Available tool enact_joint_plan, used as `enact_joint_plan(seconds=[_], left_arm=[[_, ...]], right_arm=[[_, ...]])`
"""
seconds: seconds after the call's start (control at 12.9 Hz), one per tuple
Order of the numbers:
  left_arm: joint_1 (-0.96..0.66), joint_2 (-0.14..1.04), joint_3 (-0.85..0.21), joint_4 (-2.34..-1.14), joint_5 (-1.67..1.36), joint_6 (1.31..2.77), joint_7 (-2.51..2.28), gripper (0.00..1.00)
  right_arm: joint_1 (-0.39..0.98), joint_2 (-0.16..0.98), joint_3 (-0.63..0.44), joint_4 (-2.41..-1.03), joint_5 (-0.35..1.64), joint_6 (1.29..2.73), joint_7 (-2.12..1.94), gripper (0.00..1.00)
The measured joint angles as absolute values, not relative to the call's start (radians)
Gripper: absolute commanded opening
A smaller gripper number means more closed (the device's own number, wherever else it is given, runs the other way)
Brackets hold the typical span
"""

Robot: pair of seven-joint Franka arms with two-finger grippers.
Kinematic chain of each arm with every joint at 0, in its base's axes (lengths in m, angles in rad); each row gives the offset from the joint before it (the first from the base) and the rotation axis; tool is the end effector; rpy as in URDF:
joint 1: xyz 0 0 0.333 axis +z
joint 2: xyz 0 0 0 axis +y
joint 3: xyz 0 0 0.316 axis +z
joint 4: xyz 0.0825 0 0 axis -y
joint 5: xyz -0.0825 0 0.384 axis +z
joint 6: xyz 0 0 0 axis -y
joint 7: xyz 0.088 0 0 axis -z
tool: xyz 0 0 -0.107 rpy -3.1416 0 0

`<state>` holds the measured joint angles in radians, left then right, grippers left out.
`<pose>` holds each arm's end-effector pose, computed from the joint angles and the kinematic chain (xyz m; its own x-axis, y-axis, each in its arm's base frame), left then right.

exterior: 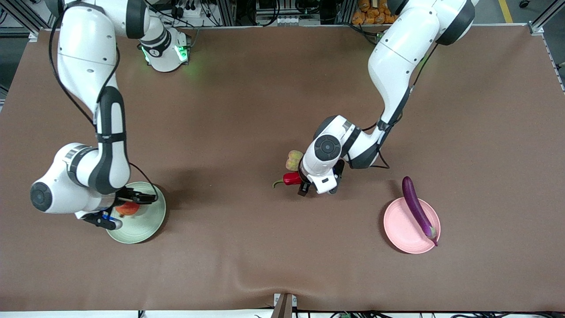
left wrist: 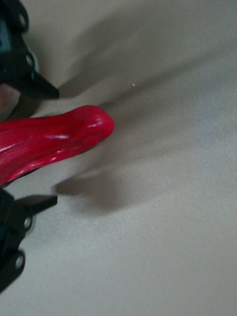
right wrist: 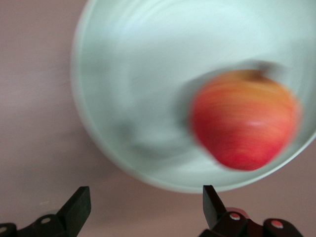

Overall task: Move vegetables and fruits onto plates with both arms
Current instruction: 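Grasp the red chili with the left gripper while the right gripper descends, then carry the chili to the plate while the right gripper lifts the green apple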

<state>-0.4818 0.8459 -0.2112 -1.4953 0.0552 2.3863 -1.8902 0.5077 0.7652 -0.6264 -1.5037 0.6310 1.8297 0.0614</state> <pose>0.5698 -0.4388 0.1795 0.3303 0.9348 -0.1304 0.9436 -0.3304 0.0212 0.6795 0.0354 0.2543 0.9036 -0.3211 -0.2834 -0.3613 -0.9269 -0.1017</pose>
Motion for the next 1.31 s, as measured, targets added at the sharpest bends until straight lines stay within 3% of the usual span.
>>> enact_joint_plan(seconds=[0.62,1.0,1.31], left_arm=[[-0.443,0.828,-0.173,-1.455,0.056,2.415,-1.705,0.00],[-0.251,0.729,-0.164,-1.415,0.056,2.283,-1.334,0.00],[-0.059,0.685,-0.163,-1.413,0.056,2.203,-0.925,0.00]], right_arm=[[0.884,0.688,-0.617,-1.491,0.644,1.836,0.598,1.00],[1.074,0.699,-0.604,-1.486,0.645,2.077,0.730,1.00],[1.128,0.801,-0.539,-1.409,0.632,2.182,0.835,1.00]])
